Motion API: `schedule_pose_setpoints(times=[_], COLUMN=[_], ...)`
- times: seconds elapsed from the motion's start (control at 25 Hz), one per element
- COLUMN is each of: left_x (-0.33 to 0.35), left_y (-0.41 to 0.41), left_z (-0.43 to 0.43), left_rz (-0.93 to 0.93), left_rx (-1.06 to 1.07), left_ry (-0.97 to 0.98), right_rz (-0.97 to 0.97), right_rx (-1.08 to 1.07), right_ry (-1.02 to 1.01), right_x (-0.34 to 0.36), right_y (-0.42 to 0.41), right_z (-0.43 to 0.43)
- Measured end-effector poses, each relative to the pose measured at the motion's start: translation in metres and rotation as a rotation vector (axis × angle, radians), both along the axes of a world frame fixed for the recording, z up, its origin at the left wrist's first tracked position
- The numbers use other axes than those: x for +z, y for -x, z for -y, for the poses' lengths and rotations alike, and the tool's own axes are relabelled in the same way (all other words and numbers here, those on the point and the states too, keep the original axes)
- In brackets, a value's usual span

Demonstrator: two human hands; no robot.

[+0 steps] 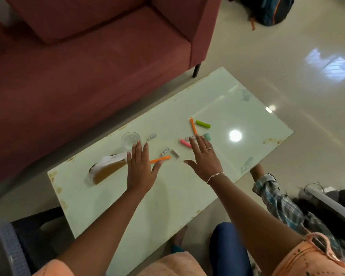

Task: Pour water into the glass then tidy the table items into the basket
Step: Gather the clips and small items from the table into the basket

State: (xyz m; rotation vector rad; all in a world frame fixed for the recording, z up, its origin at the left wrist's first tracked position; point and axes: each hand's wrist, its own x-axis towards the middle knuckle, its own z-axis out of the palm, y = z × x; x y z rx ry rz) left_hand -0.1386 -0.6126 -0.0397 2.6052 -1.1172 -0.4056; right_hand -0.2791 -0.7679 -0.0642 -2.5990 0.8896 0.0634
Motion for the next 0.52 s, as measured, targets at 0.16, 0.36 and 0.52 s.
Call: schedule_pose_setpoints(times=[0.16,0.36,0.52], left_x=[-0.006,-0.021,-0.045], left_y=[0.005,-0.002,-0.007], left_z=[0.006,0.017,0.028], left_rz=[-0.015,-0.010,-0.004], left_rx=[-0.045,-0.088,-0.144], left_ry=[-0.006,-0.030,-0.103], right_rz=[-0.030,-0.053,-0.099], right_rx=[-0.006,-0.019,-0.036], right_ry=[0.046,0.032,0.021], right_x=[-0.006,-0.015,-0.034], right_y=[0.008,0.008,0.014], right_z=[0.007,0.025,0.042])
